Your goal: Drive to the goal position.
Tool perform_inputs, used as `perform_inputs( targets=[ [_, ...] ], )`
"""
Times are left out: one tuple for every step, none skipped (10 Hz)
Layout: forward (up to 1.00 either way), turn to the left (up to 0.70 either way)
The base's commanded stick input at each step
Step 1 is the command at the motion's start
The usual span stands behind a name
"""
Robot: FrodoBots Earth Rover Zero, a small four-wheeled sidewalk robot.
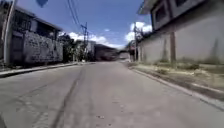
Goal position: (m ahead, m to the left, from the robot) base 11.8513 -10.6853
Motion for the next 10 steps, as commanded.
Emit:
perform_inputs(
  targets=[
    [1.0, -0.03],
    [1.0, -0.06],
    [1.0, -0.15],
    [1.0, -0.03],
    [1.0, 0.0],
    [1.0, -0.05],
    [1.0, -0.25],
    [1.0, -0.3],
    [1.0, -0.1],
    [1.0, 0.0]
  ],
)
